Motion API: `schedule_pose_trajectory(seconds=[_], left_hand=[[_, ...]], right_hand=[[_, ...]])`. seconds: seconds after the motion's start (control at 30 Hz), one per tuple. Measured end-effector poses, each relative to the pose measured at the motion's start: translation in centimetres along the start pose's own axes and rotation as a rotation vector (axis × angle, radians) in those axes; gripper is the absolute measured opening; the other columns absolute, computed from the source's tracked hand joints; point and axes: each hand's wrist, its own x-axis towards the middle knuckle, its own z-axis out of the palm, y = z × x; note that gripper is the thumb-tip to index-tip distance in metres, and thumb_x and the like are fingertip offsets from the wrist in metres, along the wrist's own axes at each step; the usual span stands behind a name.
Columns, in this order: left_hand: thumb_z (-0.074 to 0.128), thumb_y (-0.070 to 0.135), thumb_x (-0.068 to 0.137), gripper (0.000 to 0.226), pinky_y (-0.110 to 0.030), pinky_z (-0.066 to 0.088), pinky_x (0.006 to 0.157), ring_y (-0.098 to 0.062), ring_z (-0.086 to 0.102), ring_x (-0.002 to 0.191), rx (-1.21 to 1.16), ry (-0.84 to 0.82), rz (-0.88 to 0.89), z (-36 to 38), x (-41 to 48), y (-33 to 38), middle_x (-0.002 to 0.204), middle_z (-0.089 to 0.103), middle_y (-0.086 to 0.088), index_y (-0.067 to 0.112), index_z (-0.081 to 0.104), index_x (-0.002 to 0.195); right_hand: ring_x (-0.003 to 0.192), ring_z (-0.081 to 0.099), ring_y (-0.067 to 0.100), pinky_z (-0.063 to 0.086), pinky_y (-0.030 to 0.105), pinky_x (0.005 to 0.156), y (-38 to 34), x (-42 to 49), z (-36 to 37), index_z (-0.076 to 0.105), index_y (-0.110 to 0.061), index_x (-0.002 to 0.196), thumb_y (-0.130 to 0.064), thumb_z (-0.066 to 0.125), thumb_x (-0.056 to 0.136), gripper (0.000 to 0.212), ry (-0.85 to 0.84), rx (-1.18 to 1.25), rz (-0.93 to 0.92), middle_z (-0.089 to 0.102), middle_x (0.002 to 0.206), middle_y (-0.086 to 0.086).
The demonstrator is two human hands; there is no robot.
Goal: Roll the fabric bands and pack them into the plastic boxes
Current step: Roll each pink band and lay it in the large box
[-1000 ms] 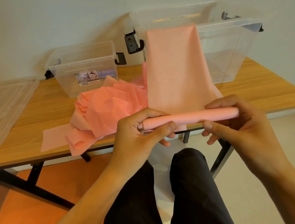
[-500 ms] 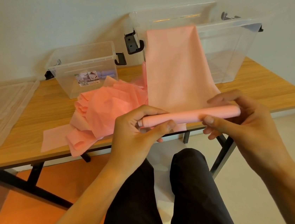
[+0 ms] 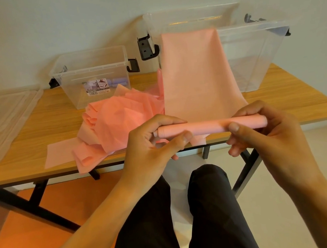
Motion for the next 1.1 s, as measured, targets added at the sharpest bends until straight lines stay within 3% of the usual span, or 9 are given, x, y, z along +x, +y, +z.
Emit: schedule_pose_trajectory(seconds=[0.1,0.23,0.43,0.6,0.73,0.9,1.1], left_hand=[[0.073,0.019,0.081,0.022,-0.023,0.053,0.054,-0.021,0.072,0.078,-0.001,0.007,-0.015,0.05,-0.09,0.03,0.092,0.073,-0.001,0.008,0.071,0.1],[0.073,0.022,0.082,0.017,-0.023,0.053,0.054,-0.025,0.072,0.083,-0.012,0.012,-0.006,0.0,-0.05,-0.11,0.09,0.072,-0.004,0.013,0.071,0.096],[0.073,0.018,0.086,0.01,-0.026,0.057,0.055,-0.025,0.074,0.086,-0.04,-0.002,-0.004,0.08,0.12,-0.09,0.089,0.072,0.0,0.013,0.069,0.094],[0.073,0.018,0.081,0.034,-0.029,0.056,0.055,-0.023,0.073,0.074,-0.061,-0.019,-0.002,0.18,0.07,0.32,0.091,0.073,-0.007,0.015,0.063,0.113],[0.074,0.015,0.08,0.023,-0.026,0.055,0.054,-0.02,0.071,0.069,-0.035,-0.021,0.001,0.2,0.09,0.11,0.089,0.074,-0.004,0.01,0.071,0.103],[0.072,0.02,0.082,0.019,-0.026,0.053,0.055,-0.025,0.069,0.063,-0.031,0.014,0.001,0.28,0.35,0.25,0.083,0.076,-0.01,0.008,0.073,0.097],[0.075,0.018,0.082,0.024,-0.026,0.056,0.056,-0.024,0.074,0.079,0.012,-0.012,0.017,0.19,0.41,0.16,0.09,0.075,-0.004,0.008,0.072,0.104]], right_hand=[[0.072,0.074,0.033,0.061,0.034,0.059,0.01,0.08,0.07,0.065,-0.007,0.104,-0.02,0.078,0.073,0.036,-0.02,-0.033,-0.001,0.073,0.093,0.011],[0.078,0.074,0.035,0.062,0.032,0.059,0.12,0.09,-0.02,0.071,-0.011,0.095,-0.023,0.082,0.068,0.032,-0.001,-0.038,-0.008,0.072,0.093,0.015],[0.07,0.074,0.03,0.062,0.032,0.058,0.03,0.03,0.2,0.069,-0.003,0.096,-0.021,0.077,0.072,0.031,0.012,-0.046,-0.021,0.074,0.086,0.012],[0.058,0.07,0.032,0.06,0.03,0.057,0.12,0.18,0.18,0.07,-0.002,0.092,-0.029,0.076,0.072,0.034,0.04,-0.017,0.015,0.073,0.075,0.018],[0.059,0.07,0.032,0.06,0.031,0.058,0.16,0.15,0.03,0.07,-0.004,0.097,-0.03,0.075,0.074,0.035,0.024,-0.002,0.026,0.072,0.076,0.018],[0.069,0.072,0.029,0.06,0.031,0.059,0.35,0.06,-0.21,0.068,-0.006,0.106,-0.013,0.076,0.075,0.033,-0.015,-0.004,-0.003,0.074,0.085,0.012],[0.061,0.07,0.031,0.06,0.029,0.059,0.43,0.15,-0.46,0.07,-0.003,0.099,-0.022,0.073,0.077,0.03,0.002,-0.008,0.021,0.072,0.076,0.017]])
